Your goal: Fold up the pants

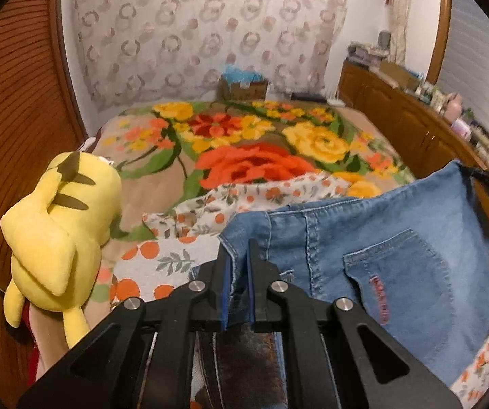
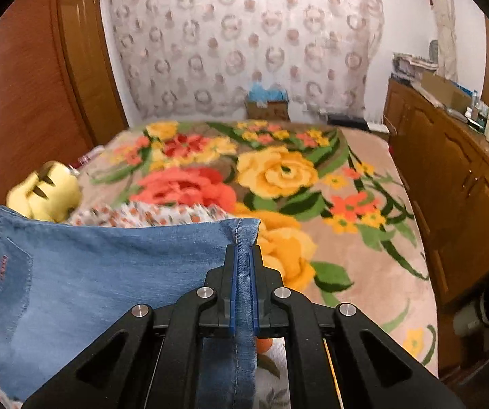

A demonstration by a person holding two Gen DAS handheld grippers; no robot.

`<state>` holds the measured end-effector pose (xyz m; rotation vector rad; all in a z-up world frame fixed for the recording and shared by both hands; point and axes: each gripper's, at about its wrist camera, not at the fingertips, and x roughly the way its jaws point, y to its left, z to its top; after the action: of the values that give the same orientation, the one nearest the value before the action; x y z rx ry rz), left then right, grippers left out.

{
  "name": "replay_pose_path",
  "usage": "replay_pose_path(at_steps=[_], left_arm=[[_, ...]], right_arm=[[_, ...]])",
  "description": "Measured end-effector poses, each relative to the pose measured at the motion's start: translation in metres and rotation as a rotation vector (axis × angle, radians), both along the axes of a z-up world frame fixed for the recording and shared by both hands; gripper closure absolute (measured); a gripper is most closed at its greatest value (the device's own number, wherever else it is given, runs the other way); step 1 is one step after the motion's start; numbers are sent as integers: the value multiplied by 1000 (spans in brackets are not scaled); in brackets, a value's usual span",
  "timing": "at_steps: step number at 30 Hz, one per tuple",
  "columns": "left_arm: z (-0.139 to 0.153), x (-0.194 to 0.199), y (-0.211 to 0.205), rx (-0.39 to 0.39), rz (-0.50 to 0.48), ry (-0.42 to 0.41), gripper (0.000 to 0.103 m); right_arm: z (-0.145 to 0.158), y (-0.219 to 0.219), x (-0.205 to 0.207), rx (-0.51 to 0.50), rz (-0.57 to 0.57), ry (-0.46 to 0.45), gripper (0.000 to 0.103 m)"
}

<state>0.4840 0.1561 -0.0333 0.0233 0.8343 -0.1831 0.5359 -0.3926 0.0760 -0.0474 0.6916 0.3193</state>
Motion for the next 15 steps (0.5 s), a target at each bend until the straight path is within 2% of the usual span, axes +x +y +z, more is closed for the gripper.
replay_pose_path(at_steps=[3,5,6,7,10,13,15], left_arm=[[-13,3,-2,10,5,27,94],[-14,-3,-3,16,-12,12,93],[-14,-5,-3,22,-14,4,91],[-12,-8,-2,22,-17,-4,89],[-3,-16,-2,4,-26,-14,75],[10,-25,-6,1,-37,-46,50],[22,-34,-13,-1,-54,-83,46]], right_arm=[[-27,11,9,-38,-19,41,97],[-39,13,9,-44,-31,59,96],[-41,14,7,-37,-30,56,94],[-43,14,3,-36,-31,49,89],[-43,10,-8,-47,-43,29,84],[-31,6,-29,-47,-35,2,82],[-25,-1,-48,-30,-23,-6,77]])
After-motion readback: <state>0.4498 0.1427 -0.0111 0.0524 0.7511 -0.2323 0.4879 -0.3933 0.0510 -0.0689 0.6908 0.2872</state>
